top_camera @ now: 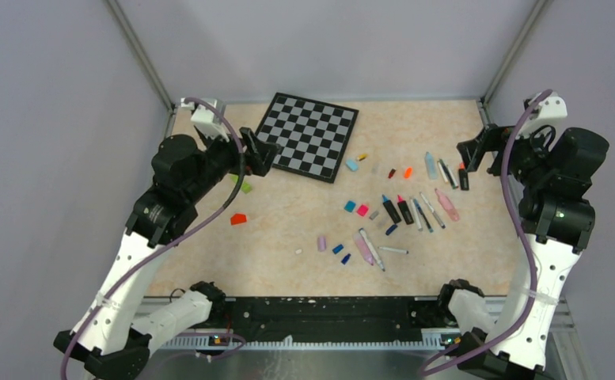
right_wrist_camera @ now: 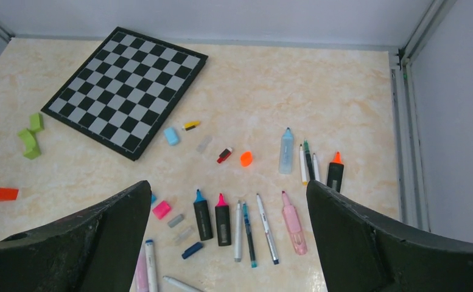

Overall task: Open the pen caps
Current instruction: Reset both arms

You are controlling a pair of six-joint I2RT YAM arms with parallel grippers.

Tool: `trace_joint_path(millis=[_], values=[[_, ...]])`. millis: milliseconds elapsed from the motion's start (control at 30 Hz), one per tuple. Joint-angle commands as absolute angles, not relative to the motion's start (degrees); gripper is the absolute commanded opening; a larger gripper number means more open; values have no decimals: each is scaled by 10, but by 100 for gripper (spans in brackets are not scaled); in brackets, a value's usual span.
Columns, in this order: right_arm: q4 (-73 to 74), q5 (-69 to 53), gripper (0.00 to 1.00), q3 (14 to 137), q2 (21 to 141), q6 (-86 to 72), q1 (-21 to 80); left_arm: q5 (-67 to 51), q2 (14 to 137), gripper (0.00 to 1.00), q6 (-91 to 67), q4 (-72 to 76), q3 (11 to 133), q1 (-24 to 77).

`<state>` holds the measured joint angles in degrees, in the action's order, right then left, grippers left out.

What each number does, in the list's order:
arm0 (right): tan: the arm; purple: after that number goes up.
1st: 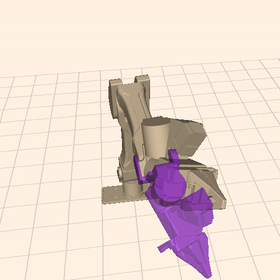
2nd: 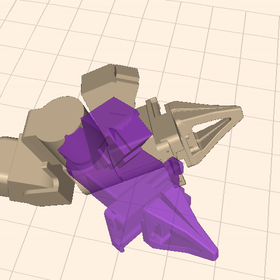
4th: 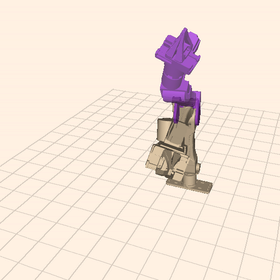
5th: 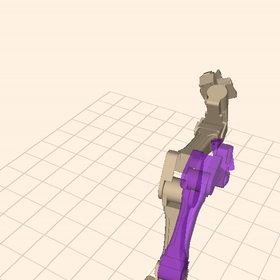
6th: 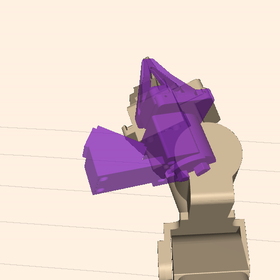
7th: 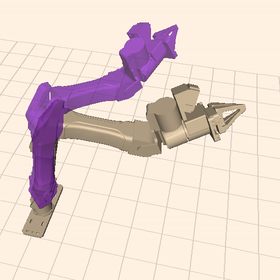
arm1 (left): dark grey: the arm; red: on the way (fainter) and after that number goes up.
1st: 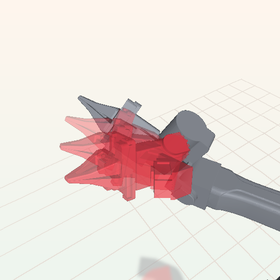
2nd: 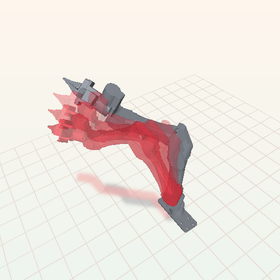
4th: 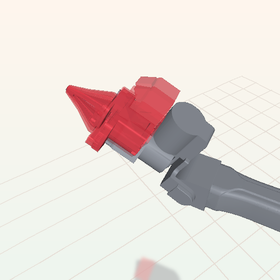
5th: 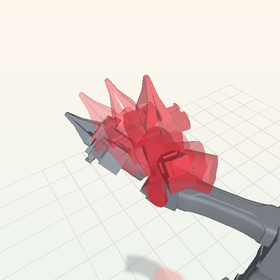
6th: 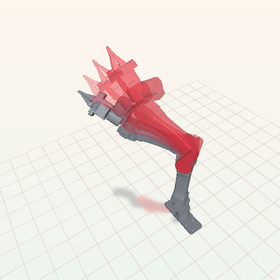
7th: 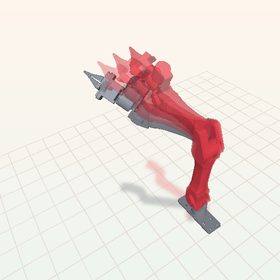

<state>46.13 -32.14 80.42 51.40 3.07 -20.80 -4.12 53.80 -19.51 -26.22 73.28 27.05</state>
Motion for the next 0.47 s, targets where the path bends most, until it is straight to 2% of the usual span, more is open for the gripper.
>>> trace_joint_path(millis=[0, 433], values=[[459, -298, 95, 821, 509, 4, -210, -43, 510, 99, -207, -265, 732, 268], [429, -301, 95, 778, 508, -25, -210, -39, 483, 99, -202, -290, 707, 268]])
